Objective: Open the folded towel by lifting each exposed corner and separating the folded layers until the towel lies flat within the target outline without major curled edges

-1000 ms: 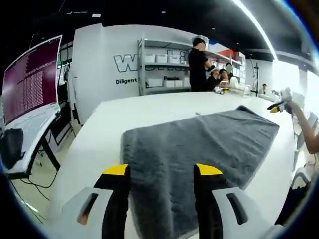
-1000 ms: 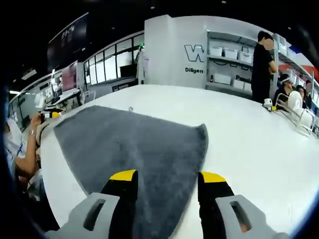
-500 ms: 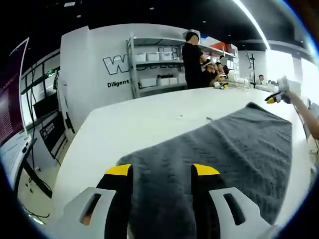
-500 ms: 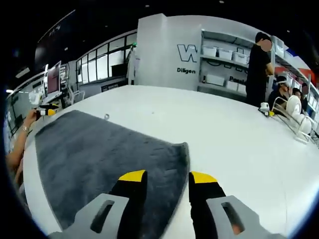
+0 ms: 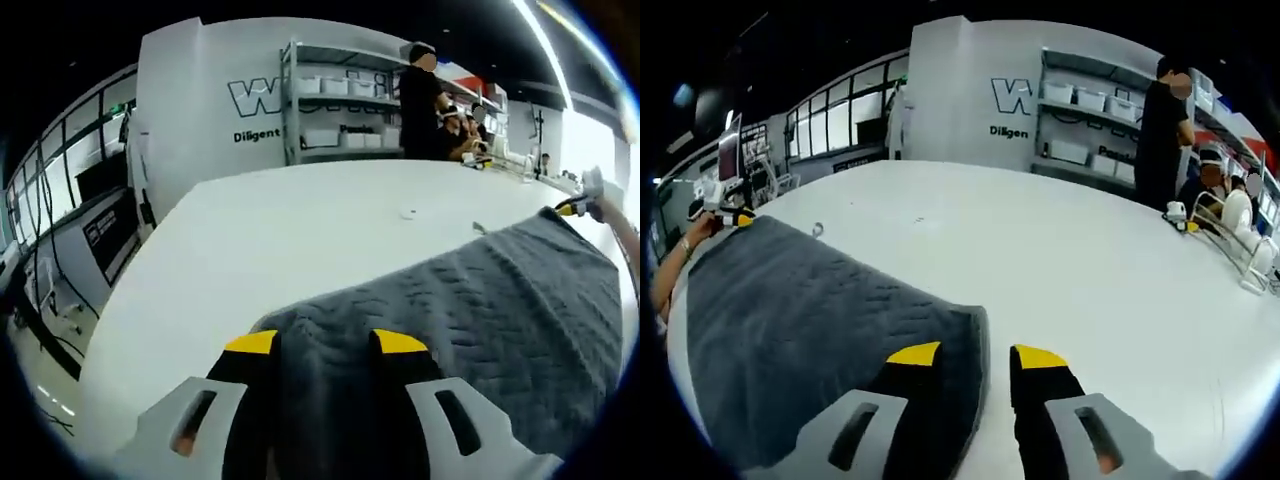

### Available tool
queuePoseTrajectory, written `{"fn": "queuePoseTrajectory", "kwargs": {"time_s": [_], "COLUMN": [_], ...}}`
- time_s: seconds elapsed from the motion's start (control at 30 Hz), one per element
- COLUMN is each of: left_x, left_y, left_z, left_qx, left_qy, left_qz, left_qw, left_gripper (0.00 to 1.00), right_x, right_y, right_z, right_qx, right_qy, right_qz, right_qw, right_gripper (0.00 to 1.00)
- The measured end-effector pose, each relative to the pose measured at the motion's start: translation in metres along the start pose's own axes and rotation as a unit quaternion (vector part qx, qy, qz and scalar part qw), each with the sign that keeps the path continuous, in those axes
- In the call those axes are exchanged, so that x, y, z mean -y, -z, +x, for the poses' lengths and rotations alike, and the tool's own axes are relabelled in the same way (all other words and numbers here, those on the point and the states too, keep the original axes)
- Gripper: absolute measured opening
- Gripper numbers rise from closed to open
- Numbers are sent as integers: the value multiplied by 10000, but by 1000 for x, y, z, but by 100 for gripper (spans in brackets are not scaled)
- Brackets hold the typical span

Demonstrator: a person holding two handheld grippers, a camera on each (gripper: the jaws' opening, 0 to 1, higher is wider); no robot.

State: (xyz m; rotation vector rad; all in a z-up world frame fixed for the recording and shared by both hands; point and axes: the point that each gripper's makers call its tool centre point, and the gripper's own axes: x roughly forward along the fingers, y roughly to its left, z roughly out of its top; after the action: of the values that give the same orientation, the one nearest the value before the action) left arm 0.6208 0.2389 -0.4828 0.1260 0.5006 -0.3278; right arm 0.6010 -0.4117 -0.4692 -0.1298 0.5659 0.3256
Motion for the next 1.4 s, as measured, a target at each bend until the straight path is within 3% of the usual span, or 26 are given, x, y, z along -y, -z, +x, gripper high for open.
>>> {"fn": "queuePoseTrajectory", "kwargs": {"time_s": [0.1, 0.17, 0.5, 0.6, 0.7, 0.93, 1.1, 1.27, 1.4], "left_x": [-10, -12, -10, -14, -18, -21, -20, -14, -15], "left_y": [3, 5, 12, 10, 9, 9, 9, 13, 10], "left_z": [7, 11, 6, 9, 10, 10, 9, 5, 5], "left_qx": [-100, -116, -112, -165, -186, -189, -178, -90, -7], "left_qy": [-89, -95, -77, -94, -161, -283, -293, -297, -309], "left_qz": [-58, -59, -96, -53, -44, 57, 101, -107, -115], "left_qw": [9999, 9999, 9999, 9998, 9997, 9994, 9994, 9995, 9995], "left_gripper": [33, 32, 27, 27, 27, 26, 27, 28, 30], "right_x": [0, 2, 10, 13, 20, 15, 15, 11, 8], "right_y": [12, 16, 16, 15, 13, 10, 10, 8, -5], "right_z": [13, 20, 30, 32, 31, 30, 30, 28, 23], "right_qx": [-289, -316, -175, -169, -217, -392, -426, -495, -302], "right_qy": [-30, -12, -1, 81, 340, 621, 677, 683, 704], "right_qz": [68, 124, 380, 228, -232, -840, -833, -902, -906], "right_qw": [9996, 9994, 9991, 9996, 9989, 9938, 9933, 9924, 9929], "right_gripper": [22, 22, 21, 23, 25, 24, 22, 23, 23]}}
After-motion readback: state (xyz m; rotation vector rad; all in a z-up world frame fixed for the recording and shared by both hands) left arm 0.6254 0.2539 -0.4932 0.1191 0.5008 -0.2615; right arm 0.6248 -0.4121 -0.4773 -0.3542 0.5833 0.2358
